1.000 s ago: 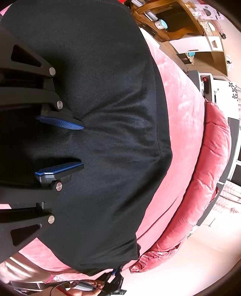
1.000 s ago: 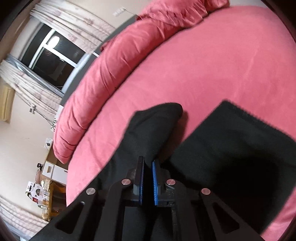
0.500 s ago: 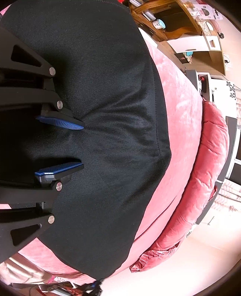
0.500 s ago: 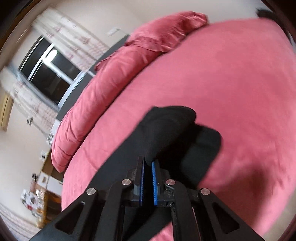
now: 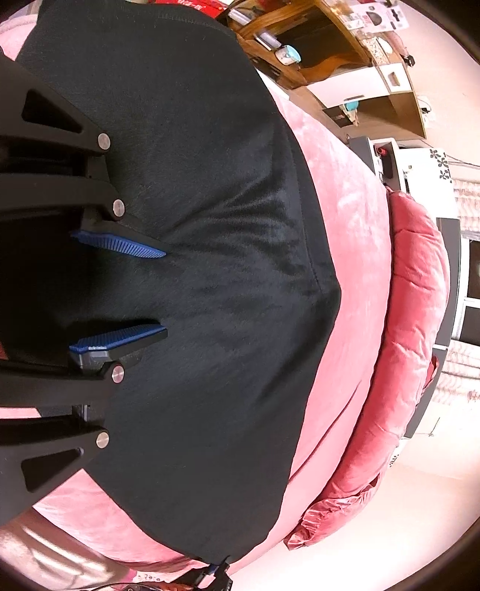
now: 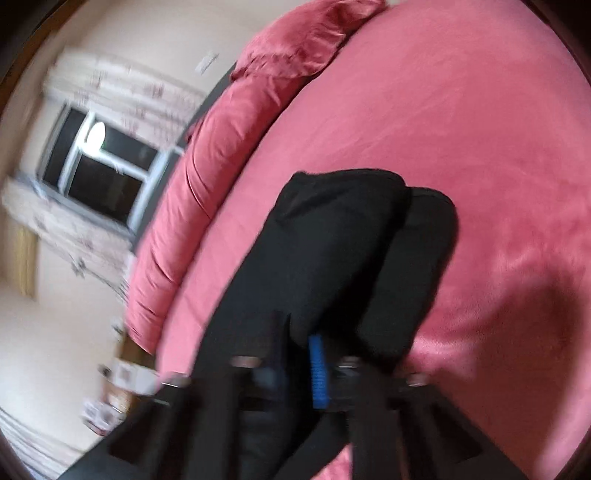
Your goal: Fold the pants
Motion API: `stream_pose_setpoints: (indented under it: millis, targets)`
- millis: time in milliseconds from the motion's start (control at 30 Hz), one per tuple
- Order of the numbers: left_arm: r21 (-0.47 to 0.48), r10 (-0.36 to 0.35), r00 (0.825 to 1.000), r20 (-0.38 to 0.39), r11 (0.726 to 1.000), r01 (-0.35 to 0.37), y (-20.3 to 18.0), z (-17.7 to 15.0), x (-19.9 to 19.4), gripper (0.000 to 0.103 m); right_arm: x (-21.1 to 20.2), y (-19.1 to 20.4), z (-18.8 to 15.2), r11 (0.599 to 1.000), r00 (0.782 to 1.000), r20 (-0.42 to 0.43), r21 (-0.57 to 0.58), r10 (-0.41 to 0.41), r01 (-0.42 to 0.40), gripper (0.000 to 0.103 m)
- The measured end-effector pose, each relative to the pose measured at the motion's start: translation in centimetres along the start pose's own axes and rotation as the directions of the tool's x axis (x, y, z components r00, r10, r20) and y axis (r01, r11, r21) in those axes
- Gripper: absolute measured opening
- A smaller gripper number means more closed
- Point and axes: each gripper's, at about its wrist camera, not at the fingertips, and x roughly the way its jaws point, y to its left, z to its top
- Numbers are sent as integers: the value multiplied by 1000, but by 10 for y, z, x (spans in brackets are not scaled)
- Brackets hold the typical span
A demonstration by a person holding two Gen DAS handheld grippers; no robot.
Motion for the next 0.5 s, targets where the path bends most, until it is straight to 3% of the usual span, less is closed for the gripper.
stream_pose_setpoints:
  millis: [200,367,500]
  targets:
    - [-38,-26,999,-24,999,25,5,0,-2,38,-29,13,3,994,996,57,-81,-70,74,7]
    - [-7,-14,1000,-21,1000,14,0,-5,-5,38,-13,-11,-6,982,983,-24,-58,-180,179,10]
    - [13,-2,1000,-21,1000,2,-4,-7,-5,38,-16,-28,-12,992,993,13,42,-119,118,17]
